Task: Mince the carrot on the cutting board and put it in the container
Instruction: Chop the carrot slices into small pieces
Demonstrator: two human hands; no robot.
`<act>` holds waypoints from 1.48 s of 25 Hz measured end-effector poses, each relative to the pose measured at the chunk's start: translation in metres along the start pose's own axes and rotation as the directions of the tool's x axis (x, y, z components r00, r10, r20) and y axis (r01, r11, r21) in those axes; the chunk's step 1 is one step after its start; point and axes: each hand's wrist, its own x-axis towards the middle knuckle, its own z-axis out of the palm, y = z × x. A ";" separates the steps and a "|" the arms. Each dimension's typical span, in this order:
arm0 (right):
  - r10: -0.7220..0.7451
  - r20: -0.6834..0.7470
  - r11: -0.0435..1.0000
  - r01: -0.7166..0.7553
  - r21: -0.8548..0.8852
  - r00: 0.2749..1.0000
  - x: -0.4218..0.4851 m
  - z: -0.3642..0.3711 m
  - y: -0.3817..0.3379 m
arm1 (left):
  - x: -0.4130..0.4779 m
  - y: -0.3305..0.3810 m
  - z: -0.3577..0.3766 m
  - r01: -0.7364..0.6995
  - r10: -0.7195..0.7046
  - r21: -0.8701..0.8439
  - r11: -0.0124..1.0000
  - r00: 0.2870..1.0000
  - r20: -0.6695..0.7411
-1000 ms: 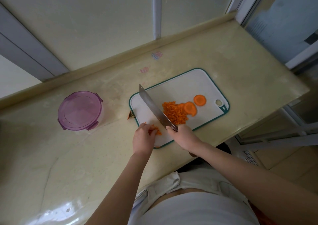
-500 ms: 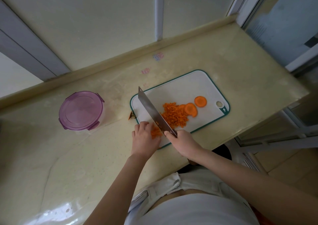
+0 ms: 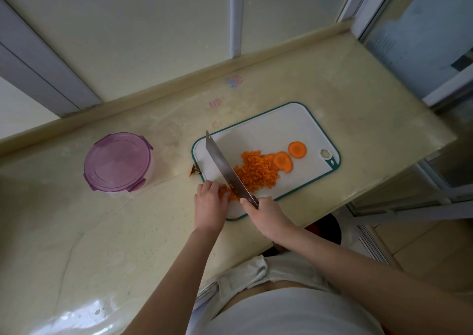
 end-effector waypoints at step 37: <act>-0.058 -0.040 0.993 0.054 -0.100 0.998 0.013 -0.016 0.004 | -0.004 -0.007 -0.003 -0.137 0.135 0.013 0.990 0.982 0.129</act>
